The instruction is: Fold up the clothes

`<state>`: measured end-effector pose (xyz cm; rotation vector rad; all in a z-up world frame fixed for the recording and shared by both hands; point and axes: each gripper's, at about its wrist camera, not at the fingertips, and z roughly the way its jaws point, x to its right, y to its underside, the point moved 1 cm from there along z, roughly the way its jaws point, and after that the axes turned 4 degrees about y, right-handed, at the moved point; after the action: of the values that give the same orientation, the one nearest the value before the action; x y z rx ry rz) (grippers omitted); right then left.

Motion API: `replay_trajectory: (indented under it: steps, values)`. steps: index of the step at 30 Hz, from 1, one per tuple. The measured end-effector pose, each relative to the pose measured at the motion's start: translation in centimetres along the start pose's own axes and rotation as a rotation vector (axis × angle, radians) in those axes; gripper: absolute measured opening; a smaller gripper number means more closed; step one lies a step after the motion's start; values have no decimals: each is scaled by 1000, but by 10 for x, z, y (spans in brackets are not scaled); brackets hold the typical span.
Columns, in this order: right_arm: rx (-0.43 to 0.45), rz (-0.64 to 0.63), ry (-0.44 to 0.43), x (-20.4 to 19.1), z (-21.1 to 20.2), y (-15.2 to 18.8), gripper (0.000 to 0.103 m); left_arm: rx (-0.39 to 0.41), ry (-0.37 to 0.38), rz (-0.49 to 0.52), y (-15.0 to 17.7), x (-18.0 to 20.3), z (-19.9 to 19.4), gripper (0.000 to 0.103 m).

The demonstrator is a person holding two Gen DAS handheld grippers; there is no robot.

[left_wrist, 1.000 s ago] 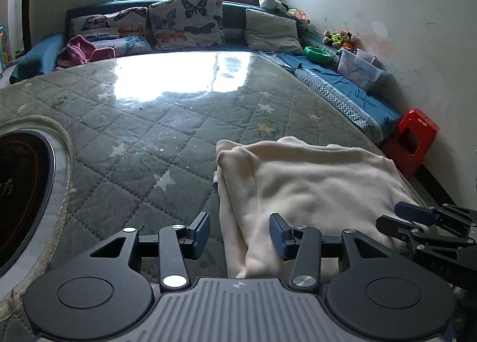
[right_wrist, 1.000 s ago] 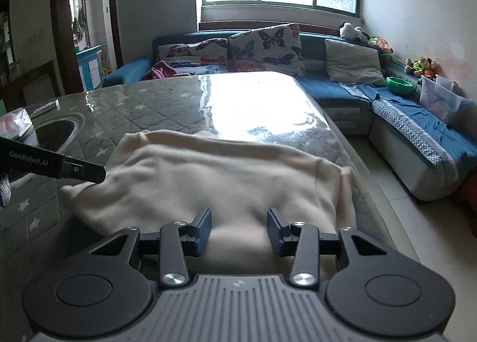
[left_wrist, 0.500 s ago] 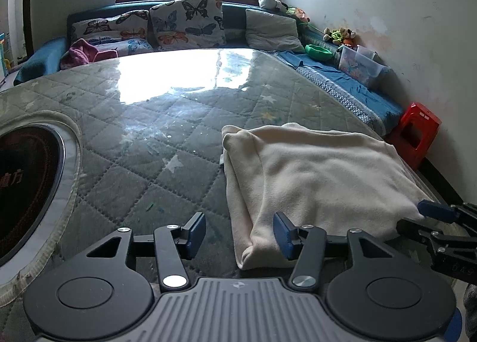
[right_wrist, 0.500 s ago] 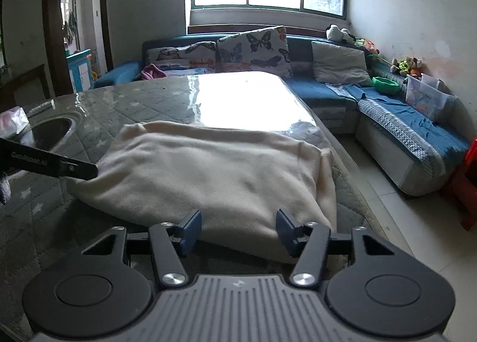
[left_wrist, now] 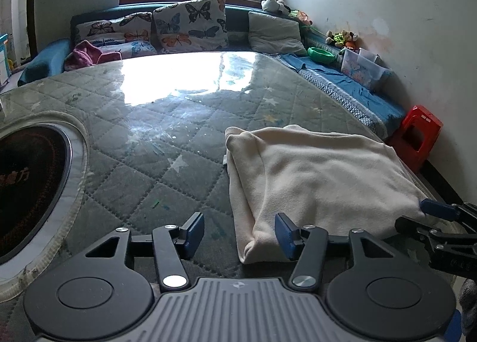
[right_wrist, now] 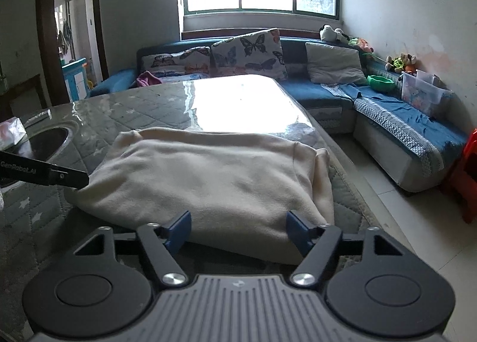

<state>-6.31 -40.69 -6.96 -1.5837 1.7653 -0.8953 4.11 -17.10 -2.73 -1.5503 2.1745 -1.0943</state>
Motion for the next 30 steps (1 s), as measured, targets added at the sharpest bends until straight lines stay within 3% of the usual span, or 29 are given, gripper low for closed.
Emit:
replay_trajectory:
  steps: [8,13,19,30]
  values:
    - [6,18,6,-2,-6,3,83,18,-1,29,4,6,-8,63]
    - [20,23,20,-4,-11,4,95,39,-3,67,8,13,-15,71]
    - [31,46,42,-4,-17,8,103,63,-1,102,14,20,-23,84]
    - [52,102,65,-3,-29,14,103,97,6,144,24,27,-36,100]
